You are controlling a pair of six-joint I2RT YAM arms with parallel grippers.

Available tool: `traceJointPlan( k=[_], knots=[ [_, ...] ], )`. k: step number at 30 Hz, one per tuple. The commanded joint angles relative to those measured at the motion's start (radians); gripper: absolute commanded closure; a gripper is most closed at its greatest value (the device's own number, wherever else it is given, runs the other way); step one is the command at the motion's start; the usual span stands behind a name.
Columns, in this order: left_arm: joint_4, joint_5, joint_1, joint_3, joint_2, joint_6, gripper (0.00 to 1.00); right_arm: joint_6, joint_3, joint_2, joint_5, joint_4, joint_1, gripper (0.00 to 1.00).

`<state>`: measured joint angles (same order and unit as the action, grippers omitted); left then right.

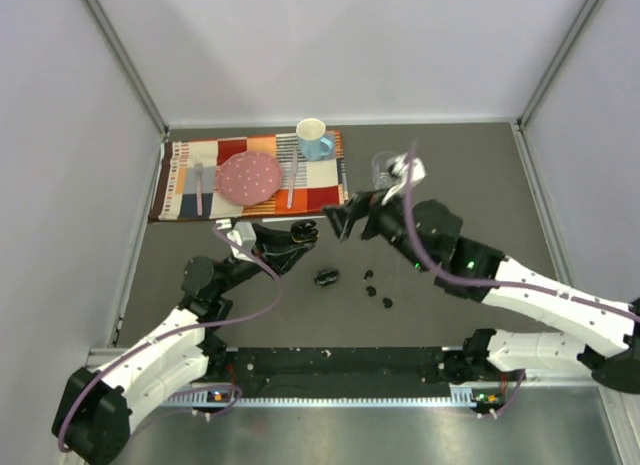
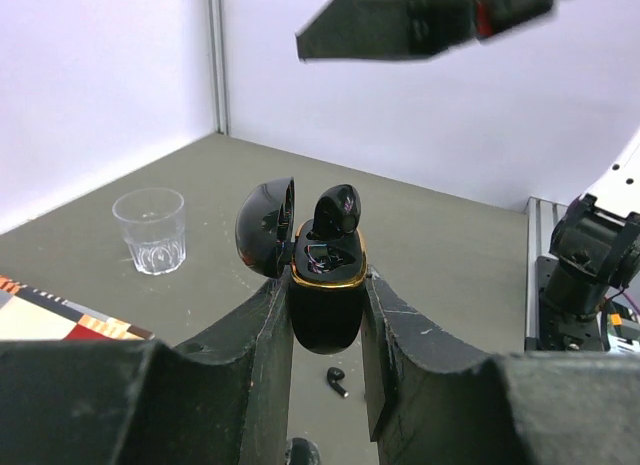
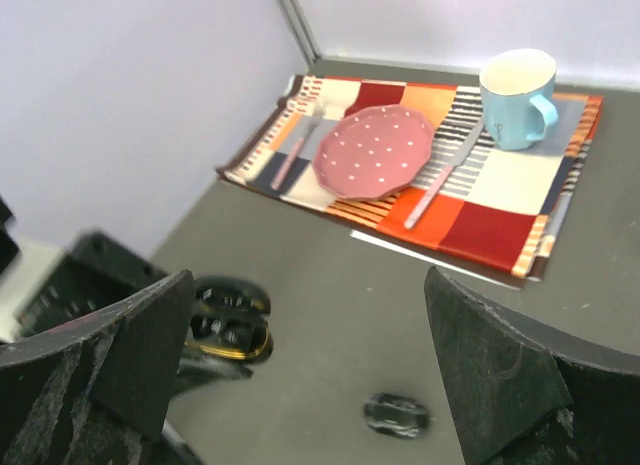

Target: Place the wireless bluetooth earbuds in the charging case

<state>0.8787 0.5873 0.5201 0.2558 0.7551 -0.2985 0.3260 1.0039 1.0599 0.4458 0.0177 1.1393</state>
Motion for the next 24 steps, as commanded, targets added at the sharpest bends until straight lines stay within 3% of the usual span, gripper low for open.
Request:
traceJointPlan(
  k=[1, 5, 8, 16, 24],
  knots=[
    [0.072, 0.025, -0.002, 0.000, -0.011, 0.058, 1.00, 0.333, 0.090, -0.043, -0.269, -0.176, -0.174, 0.03],
    [0.102, 0.016, -0.002, -0.013, -0.026, 0.122, 1.00, 0.427, 0.091, -0.020, -0.500, -0.191, -0.230, 0.03],
    [0.085, 0.028, -0.002, -0.001, -0.025, 0.137, 1.00, 0.452, 0.090, 0.000, -0.574, -0.191, -0.230, 0.04],
    [0.121, 0.028, -0.002, -0.004, -0.003, 0.113, 1.00, 0.443, 0.070, 0.023, -0.642, -0.186, -0.230, 0.28],
    [0.131, 0.026, -0.002, -0.001, -0.002, 0.108, 1.00, 0.412, 0.076, 0.046, -0.670, -0.200, -0.230, 0.40]
  ],
)
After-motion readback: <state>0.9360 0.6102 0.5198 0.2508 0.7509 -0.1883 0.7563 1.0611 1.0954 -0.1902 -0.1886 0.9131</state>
